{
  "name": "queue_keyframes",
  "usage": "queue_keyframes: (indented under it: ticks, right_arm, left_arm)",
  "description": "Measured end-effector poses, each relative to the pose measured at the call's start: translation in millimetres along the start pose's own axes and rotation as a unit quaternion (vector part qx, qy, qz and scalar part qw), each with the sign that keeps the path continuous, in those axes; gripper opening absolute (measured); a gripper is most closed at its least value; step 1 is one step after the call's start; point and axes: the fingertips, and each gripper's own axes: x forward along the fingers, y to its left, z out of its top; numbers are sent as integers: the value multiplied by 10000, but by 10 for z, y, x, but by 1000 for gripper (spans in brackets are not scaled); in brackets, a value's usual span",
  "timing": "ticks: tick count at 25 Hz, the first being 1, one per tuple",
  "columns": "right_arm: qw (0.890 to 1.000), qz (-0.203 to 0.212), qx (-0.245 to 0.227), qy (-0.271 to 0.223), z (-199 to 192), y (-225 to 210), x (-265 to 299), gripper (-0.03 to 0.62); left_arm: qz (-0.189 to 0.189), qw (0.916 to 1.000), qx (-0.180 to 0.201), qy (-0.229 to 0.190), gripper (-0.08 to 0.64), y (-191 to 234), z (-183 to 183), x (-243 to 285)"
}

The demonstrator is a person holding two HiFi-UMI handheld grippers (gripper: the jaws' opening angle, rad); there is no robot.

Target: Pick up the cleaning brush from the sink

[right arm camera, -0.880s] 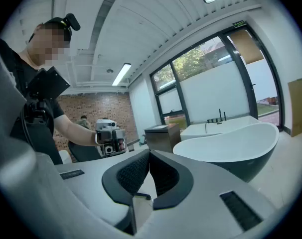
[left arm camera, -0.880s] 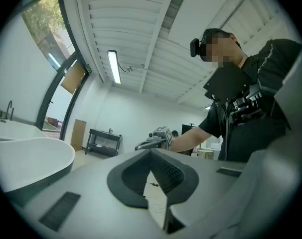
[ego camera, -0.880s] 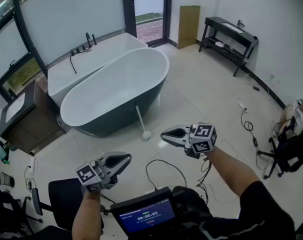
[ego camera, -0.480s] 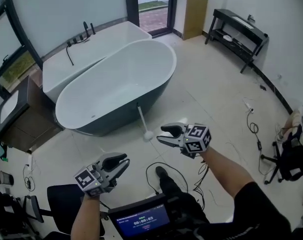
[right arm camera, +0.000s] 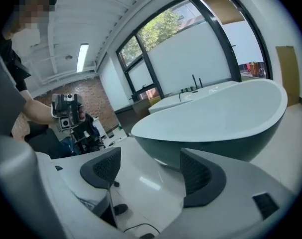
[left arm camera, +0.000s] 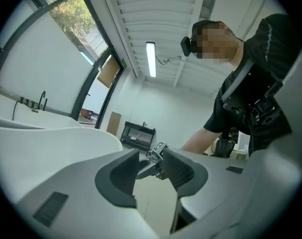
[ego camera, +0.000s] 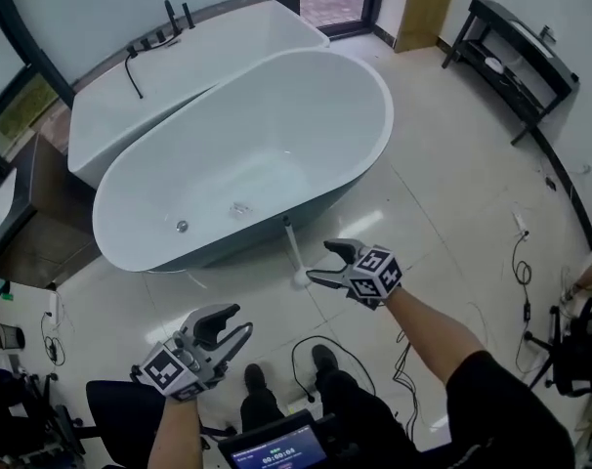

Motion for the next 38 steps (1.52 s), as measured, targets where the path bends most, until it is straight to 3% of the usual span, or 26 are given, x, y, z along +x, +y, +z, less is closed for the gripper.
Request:
queue_keyframes:
  ticks: [6, 13, 17, 21, 24, 27, 28, 29, 30, 32, 35, 38]
  right_arm:
    - [9993, -254, 229, 162, -929, -1293, 1554, 356]
    - [9968, -765, 204, 84, -2526, -2723, 3205, 356]
    - [9963, -851, 32, 71, -3299, -3271, 3979, 356]
    - [9963, -849, -101, -68, -3762, -3548, 4383, 356]
    - [9958, -880, -184, -158, -3965, -3715, 4594, 296]
    - [9955, -873, -303, -212, -4145, -3829, 4698, 296]
    - [9947, -909, -407, -244, -4184, -3847, 4715, 236]
    - [9937, -946, -531, -279, -4218, -3853, 4725, 121]
    - [9929, -954, -646, -310, -4249, -3844, 4732, 72]
    - [9922, -886, -790, -377, -4281, -3786, 4728, 64]
    - [9915, -847, -810, -557, -4066, -3664, 4602, 63]
    - [9927, -726, -785, -560, -3534, -3291, 4306, 61]
  left_arm:
    - [-36, 9993, -364, 84, 158, 1516, -1469, 262]
    - [-161, 9997, -200, -16, 158, 3003, -3613, 402]
    - [-288, 9996, -31, 9, 160, 3575, -4667, 520]
    - [-535, 9984, 71, 138, 159, 3782, -5413, 612]
    - [-654, 9975, 215, 182, 158, 3931, -5751, 672]
    - [-705, 9970, 285, 108, 159, 4016, -5977, 764]
    - [-717, 9969, 313, 92, 158, 4049, -6041, 782]
    - [-730, 9967, 346, 89, 158, 4078, -6107, 791]
    - [-739, 9966, 366, 86, 160, 4099, -6170, 793]
    - [-760, 9964, 366, 78, 159, 4105, -6250, 794]
    - [-807, 9960, 379, 46, 158, 4046, -6108, 811]
    - [-755, 9965, 357, 69, 160, 3907, -5523, 760]
